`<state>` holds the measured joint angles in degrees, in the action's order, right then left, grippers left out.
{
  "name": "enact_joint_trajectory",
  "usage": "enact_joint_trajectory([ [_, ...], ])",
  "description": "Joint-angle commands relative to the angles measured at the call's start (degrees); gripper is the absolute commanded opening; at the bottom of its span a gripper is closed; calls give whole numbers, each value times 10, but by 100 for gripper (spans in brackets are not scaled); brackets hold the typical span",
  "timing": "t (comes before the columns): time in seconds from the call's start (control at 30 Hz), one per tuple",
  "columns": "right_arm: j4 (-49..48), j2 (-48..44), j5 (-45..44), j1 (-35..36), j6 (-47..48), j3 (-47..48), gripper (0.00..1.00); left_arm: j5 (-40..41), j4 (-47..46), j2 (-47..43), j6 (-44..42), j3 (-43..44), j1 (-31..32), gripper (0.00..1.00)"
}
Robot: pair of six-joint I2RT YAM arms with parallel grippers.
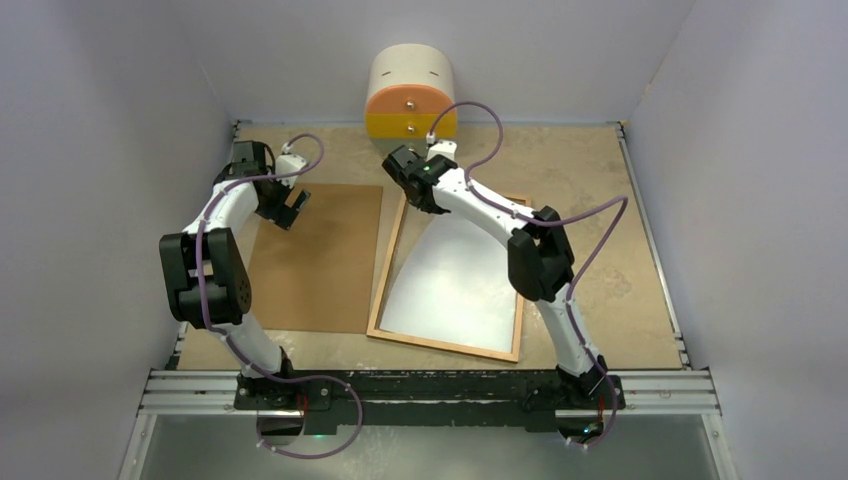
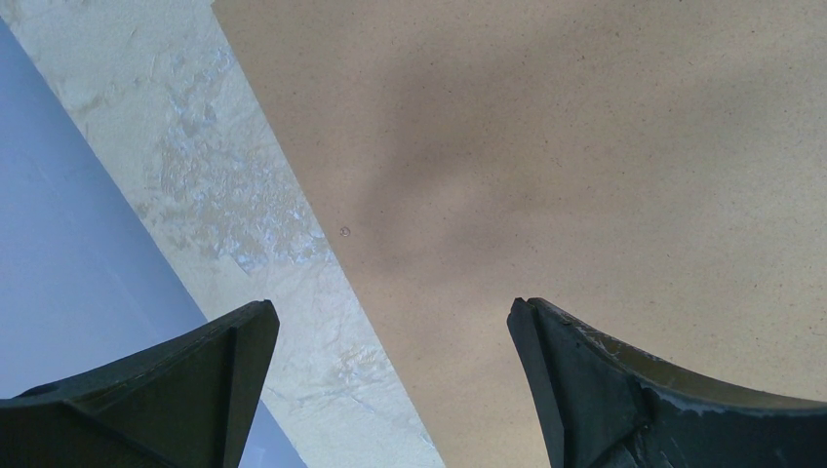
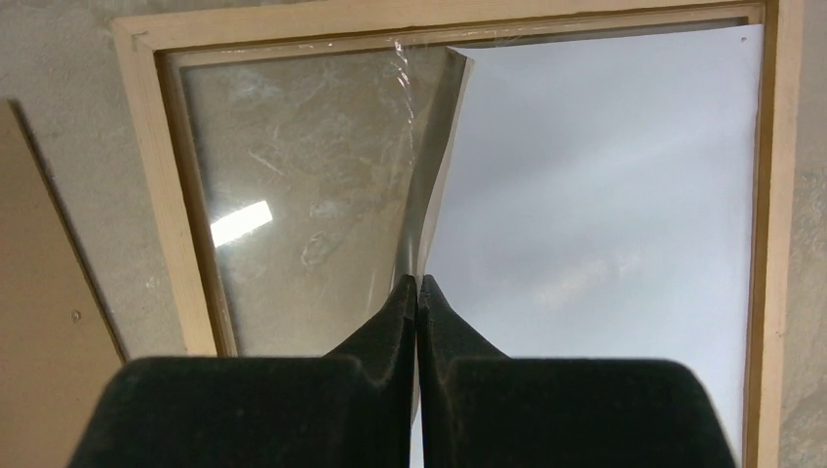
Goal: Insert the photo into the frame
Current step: Turn over the photo from the photo frame.
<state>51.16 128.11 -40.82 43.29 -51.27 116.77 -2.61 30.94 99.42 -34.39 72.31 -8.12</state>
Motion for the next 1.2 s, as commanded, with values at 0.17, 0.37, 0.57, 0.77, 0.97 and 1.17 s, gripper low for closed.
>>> enact_joint_trajectory([
  [0.17,6,-21,-10,-7,-2,-5,3,-14,-6,-20,-13,6,-2,99],
  [0.37,-29,-25,16,-7,11,-20,39,-10,-5,-20,-16,9,-3,99],
  [0.57,-78,-36,34,-7,29,-40,68,-9,-4,-19,-17,10,-2,99],
  [0.77,-71,-39,64,-8,10,-40,90,1,-12,-16,-12,7,-2,100],
  [0.97,-88,-54,70,-22,5,-35,99,5,-13,-15,-9,5,-3,100],
  [1.17,-94,-63,74,-29,8,-35,99,4,-10,-16,-15,4,-5,100],
])
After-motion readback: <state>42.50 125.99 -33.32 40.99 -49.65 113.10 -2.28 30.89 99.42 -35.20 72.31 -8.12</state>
